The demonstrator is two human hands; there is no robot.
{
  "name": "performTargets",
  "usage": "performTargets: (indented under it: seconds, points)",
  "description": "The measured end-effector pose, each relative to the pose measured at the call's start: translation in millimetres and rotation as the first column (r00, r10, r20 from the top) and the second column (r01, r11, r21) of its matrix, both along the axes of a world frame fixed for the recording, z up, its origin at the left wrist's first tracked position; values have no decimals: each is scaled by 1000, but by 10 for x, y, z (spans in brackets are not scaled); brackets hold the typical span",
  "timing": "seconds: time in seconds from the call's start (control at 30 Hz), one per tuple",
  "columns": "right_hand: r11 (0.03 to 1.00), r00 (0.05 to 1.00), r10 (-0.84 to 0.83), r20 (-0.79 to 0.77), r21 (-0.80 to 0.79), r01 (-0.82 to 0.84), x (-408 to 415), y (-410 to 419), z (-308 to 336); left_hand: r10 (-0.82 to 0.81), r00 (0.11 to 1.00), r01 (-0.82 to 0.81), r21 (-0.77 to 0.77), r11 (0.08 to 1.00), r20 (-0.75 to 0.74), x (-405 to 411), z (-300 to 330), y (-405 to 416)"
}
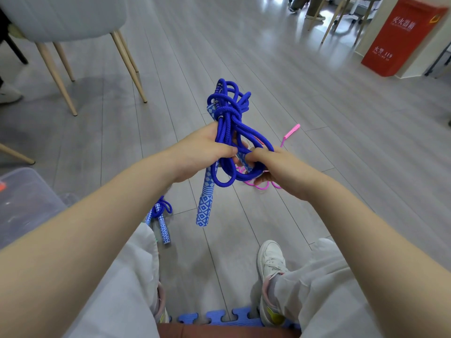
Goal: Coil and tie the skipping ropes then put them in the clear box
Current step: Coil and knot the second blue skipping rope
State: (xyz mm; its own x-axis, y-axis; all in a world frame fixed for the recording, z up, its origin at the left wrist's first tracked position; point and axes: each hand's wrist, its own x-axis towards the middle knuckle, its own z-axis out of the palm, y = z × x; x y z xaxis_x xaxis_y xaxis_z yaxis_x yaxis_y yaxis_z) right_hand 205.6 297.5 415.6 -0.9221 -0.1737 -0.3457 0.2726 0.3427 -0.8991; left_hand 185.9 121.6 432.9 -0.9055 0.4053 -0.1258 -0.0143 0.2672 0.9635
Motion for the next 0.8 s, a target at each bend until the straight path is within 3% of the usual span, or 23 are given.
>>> performTargets:
  seconds: [0.13,0.27,0.37,0.47,0.57,0.73,0.8]
  points:
    - [997,999,26,-33,68,-24,3,-23,-57,42,998,-45,-54,998,-56,12,-42,-1]
    - [984,983,157,-97,99,-147,70,-117,-138,247,964,-251,-36,967,-98,21,-152,79]
    - [987,980,139,-140,98,-126,75,-166,-103,313,946,-313,14,950,-88,-20,-151,91]
    - [999,989,35,-144,-13,-37,31,-170,-21,350,934,-344,80,936,-77,-67,-105,75]
    - [983,997,-66,-48,-172,56,-7,-149,49,327,941,-320,84,944,-84,-113,-88,26]
    - [930,995,-28,93,-363,60,-18,-56,39,273,955,-273,10,962,-119,-134,-133,-31]
    - [894,983,-73,169,-425,140,-28,-50,29,247,958,-250,-5,968,-145,-126,-145,-19]
